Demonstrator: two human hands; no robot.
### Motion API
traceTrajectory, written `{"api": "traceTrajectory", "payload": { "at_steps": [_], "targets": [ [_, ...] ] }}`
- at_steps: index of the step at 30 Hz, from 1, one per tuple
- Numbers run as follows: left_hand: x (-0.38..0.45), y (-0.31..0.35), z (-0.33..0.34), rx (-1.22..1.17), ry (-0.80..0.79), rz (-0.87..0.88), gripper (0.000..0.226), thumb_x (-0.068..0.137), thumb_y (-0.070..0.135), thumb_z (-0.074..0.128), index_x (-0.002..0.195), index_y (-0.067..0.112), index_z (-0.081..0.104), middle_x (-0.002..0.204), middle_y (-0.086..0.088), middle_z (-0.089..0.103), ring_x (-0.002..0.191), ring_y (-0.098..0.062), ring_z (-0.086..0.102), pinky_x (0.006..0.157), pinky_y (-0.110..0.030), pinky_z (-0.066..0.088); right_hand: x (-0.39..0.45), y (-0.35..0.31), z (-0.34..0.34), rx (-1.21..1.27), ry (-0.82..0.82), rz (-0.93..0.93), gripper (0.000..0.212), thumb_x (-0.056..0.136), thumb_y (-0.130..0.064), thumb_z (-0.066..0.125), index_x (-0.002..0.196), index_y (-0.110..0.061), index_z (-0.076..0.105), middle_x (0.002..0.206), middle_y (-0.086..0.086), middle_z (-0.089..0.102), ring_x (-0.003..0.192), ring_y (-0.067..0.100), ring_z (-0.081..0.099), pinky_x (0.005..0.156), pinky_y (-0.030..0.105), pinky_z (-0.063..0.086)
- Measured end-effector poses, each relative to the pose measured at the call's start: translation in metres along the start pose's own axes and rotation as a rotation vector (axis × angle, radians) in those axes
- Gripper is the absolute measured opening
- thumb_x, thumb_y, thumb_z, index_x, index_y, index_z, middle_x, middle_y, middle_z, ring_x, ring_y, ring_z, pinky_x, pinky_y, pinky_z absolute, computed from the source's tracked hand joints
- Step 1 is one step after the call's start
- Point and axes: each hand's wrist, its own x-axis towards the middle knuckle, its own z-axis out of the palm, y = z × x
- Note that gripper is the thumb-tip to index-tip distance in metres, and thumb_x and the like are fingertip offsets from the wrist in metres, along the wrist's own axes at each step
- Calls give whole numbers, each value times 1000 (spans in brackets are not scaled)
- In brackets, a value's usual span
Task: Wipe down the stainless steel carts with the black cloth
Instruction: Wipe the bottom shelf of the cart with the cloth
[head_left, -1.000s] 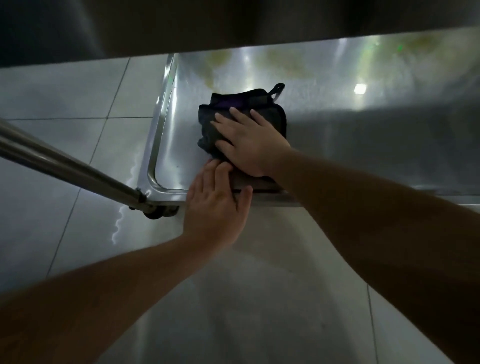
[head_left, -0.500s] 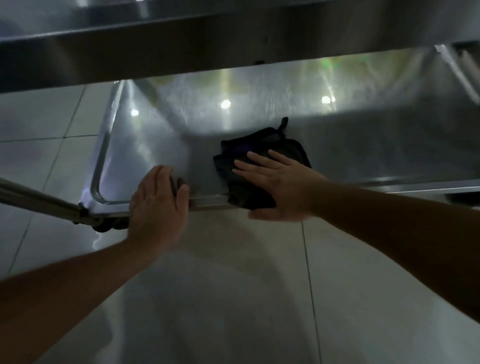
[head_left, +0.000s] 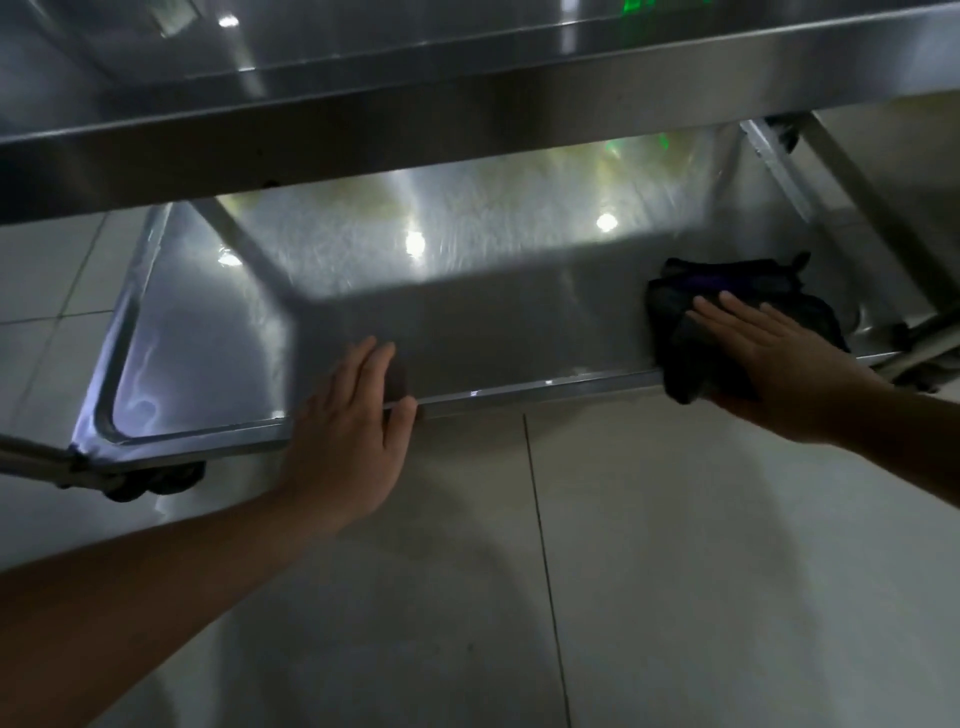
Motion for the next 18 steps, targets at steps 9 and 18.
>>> {"api": "traceTrajectory", "payload": {
  "at_steps": [9, 18],
  "targets": [
    [0, 3, 0, 72, -106, 4, 79, 99, 55, 25, 168, 16, 26, 177, -4, 16, 163, -24, 13, 127, -40, 15, -18, 12, 0, -13, -58, 347, 90, 95, -47, 61, 164, -17, 13, 171, 5, 14, 157, 24, 10, 124, 47, 15],
    [2, -1, 8, 170, -227, 15, 80, 108, 54, 38, 171, 15, 7, 179, -7, 0, 165, -26, -1, 132, -43, 7, -32, -34, -44, -192, -17, 186, 58, 84, -27, 74, 141, -24, 61, 123, 4, 74, 97, 29, 75, 63, 38, 60]
  ]
}}
